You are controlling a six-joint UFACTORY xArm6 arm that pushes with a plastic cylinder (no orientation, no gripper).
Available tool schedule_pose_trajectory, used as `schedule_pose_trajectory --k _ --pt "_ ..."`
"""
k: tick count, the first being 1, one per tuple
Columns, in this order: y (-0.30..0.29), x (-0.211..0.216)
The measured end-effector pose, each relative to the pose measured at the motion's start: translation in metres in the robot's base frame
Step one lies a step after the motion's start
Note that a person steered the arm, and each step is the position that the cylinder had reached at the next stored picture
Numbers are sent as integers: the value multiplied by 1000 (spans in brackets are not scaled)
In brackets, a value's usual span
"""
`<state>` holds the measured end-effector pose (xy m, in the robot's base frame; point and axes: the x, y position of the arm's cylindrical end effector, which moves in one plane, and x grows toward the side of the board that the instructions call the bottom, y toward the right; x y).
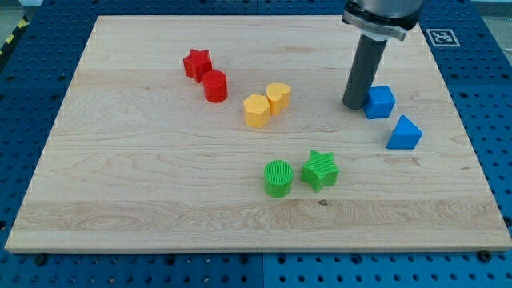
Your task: Point your arm at the red star
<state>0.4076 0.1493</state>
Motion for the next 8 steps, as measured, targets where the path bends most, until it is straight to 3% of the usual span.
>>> schedule_pose_trajectory --k 2,3,5,7,8 --pt "-11 -16" --pt "-48 -53" --pt "-143 -114" --pt "-294 -121" --pt "-324 -112"
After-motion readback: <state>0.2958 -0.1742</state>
